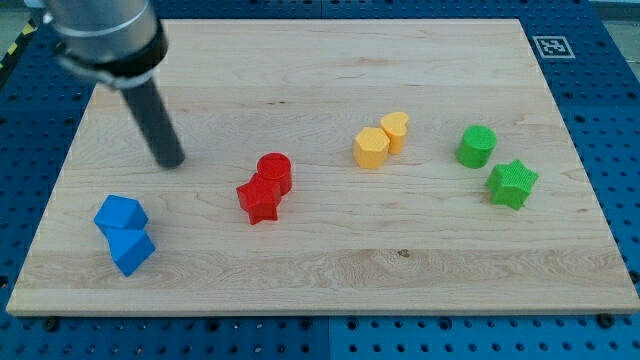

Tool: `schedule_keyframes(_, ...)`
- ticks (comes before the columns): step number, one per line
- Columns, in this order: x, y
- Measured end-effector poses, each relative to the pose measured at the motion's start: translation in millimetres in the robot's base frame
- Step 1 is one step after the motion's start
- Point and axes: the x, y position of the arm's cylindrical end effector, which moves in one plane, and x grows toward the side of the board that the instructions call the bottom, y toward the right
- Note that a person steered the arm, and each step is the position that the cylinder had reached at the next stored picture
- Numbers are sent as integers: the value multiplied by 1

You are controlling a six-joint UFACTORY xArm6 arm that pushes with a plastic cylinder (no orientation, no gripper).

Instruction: Drag the hexagon towards the center left side of the board

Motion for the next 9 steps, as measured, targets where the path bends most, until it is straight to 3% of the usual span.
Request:
schedule_keyframes(4, -7, 45)
schedule_keyframes(8, 1, 187)
schedule_keyframes(9, 16, 193)
